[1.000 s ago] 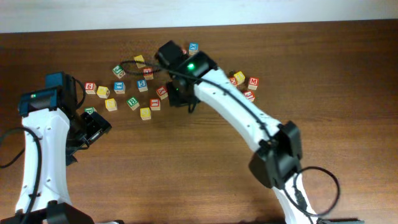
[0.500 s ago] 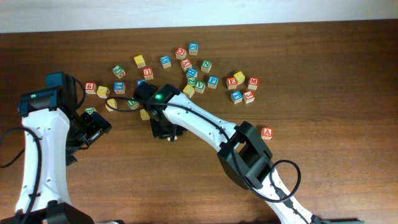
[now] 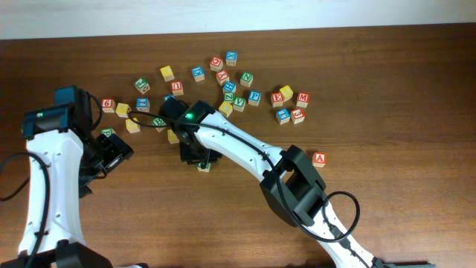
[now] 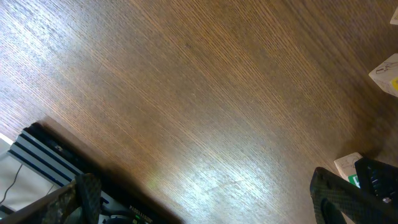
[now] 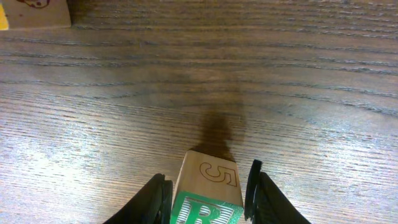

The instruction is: Spell out RSS

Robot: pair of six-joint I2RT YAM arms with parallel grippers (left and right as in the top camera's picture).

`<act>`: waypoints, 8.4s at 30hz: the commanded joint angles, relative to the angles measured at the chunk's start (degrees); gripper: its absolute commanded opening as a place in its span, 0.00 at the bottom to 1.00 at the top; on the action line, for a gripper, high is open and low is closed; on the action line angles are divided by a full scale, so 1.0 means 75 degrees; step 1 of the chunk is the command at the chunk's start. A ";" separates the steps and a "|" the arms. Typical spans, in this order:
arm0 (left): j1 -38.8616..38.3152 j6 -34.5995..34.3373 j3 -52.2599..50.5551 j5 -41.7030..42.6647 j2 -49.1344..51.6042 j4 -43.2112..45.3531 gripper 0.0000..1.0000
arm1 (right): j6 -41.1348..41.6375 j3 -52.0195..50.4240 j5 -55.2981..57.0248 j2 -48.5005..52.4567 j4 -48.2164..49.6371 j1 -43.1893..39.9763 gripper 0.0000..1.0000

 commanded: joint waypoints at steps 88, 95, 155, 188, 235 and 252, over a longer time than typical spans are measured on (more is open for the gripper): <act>0.0003 -0.0073 0.0029 -0.0035 -0.0003 -0.0006 0.99 | 0.0020 -0.0058 0.0274 0.0093 -0.0778 -0.0350 0.29; 0.0006 -0.0073 0.0029 -0.0032 -0.0003 -0.0006 0.99 | 0.0128 -0.0058 0.0216 0.0093 -0.0749 -0.0353 0.30; -0.3255 0.2809 0.0029 -0.0705 0.3853 0.4899 0.64 | -0.3150 0.0431 0.1883 -0.4065 -0.3054 -0.8518 0.98; -0.4692 0.2203 0.2649 0.4013 0.3789 0.1413 0.19 | -0.3150 0.0431 0.1883 -0.4065 -0.3054 -0.8518 0.99; -0.6875 -0.0726 0.1967 -0.0845 0.3835 0.3416 0.46 | -0.3153 0.0431 0.1883 -0.4065 -0.3054 -0.8518 0.98; -0.0959 0.1880 0.2355 -0.0169 0.3847 0.2221 0.73 | -0.3150 0.0431 0.1883 -0.4065 -0.3054 -0.8518 0.98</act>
